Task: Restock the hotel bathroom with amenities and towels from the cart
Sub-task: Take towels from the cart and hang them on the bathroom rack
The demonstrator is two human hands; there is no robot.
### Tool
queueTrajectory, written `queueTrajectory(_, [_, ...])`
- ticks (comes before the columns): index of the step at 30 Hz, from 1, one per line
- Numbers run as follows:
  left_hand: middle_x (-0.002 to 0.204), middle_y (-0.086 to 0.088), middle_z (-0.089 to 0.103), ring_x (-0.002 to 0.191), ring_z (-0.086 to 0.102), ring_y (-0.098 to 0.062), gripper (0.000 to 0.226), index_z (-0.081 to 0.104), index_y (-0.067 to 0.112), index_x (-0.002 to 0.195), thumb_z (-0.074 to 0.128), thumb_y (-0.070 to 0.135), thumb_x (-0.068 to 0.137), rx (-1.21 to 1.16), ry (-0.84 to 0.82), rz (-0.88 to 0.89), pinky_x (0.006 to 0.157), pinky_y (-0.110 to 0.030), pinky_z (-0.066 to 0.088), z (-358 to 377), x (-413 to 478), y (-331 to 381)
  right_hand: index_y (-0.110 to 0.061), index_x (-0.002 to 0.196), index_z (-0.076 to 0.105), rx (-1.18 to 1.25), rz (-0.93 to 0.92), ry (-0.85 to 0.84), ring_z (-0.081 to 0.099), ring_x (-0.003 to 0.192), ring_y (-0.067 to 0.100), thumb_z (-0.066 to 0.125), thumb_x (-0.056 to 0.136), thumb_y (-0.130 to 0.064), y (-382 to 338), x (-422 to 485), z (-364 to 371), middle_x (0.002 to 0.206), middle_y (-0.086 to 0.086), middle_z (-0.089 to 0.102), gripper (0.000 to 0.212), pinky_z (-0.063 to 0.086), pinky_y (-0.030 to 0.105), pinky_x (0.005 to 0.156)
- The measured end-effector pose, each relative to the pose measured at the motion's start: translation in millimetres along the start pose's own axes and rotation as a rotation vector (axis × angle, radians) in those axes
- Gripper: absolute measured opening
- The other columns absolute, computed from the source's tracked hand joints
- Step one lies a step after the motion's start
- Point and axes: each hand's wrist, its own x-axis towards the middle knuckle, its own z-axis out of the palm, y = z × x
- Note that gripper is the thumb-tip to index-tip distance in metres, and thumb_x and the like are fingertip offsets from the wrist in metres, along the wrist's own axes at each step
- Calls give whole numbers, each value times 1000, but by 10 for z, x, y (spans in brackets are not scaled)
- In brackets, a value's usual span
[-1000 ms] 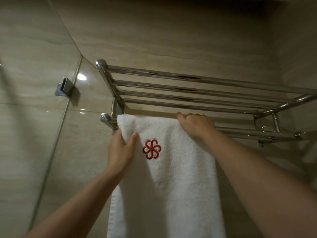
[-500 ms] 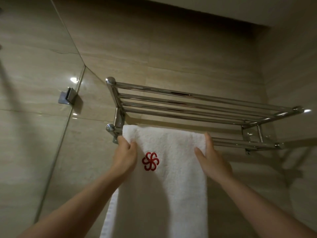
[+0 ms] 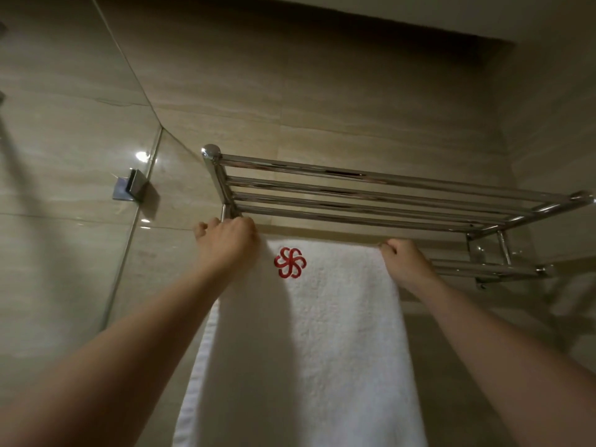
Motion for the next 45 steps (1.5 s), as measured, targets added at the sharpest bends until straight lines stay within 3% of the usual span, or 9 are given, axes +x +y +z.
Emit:
queueTrajectory(7, [137,-9,40,133,30,-25,50,52,11,125,20,39,98,212,27,112,116,-49,4,147,-124,34,-9,135,48,-342,-1,-49,38,131,31,10,101,-38,3,-4,-45,140,19,46,58,24,39,108])
queueTrajectory(14, [130,-6,49,131,36,-25,46,46,17,118,16,46,97,173,-12,120,114,-50,7,194,-252,-50,-9,138,37,-362,3,-97,45,126,33,13,100,-46,-31,-15,-100,138,19,47,59,35,45,105])
queueTrajectory(18, [146,-9,34,140,22,-26,54,32,15,137,17,46,96,143,42,156,115,-47,4,239,-310,-77,-10,141,28,-332,-107,-51,41,127,32,22,99,-45,-62,-151,-196,140,17,42,54,38,46,103])
queueTrajectory(23, [150,-10,33,141,24,-27,66,31,17,144,14,49,88,80,138,433,114,-48,12,276,-557,64,-17,143,27,-526,-343,68,36,129,20,28,99,-39,-56,-528,-139,141,3,41,49,29,38,108])
queueTrajectory(26, [142,-7,45,135,35,-26,66,43,17,135,12,49,87,12,59,560,114,-46,10,305,-792,242,-19,142,28,-560,-360,39,37,125,19,29,99,-38,-30,-756,-133,138,0,41,48,31,36,103])
queueTrajectory(30, [132,-3,55,129,44,-22,46,55,18,124,36,45,92,-35,-20,603,115,-43,12,301,-1172,437,-20,140,32,-575,-381,-7,38,123,19,28,99,-38,66,-1085,-184,136,-1,44,45,30,35,104])
queueTrajectory(36, [112,6,61,105,55,-14,51,56,25,110,18,54,91,-41,-271,597,104,-37,34,3,-1677,735,-20,125,50,-632,-421,-102,50,112,20,6,85,-50,234,-1666,-761,123,-2,58,67,33,35,93])
queueTrajectory(41, [108,4,64,94,61,-16,35,60,23,108,40,47,94,-231,-557,547,89,-37,50,-491,-2007,1199,-22,109,52,-551,-337,-114,61,92,28,29,98,-41,401,-2220,-1547,99,2,68,32,36,33,67])
queueTrajectory(45, [97,0,66,87,62,-18,30,61,20,101,43,43,93,-319,-644,621,81,-40,53,-850,-2451,1737,-23,106,53,-601,-301,-213,60,92,29,30,98,-43,550,-2740,-2230,99,2,67,31,36,33,63])
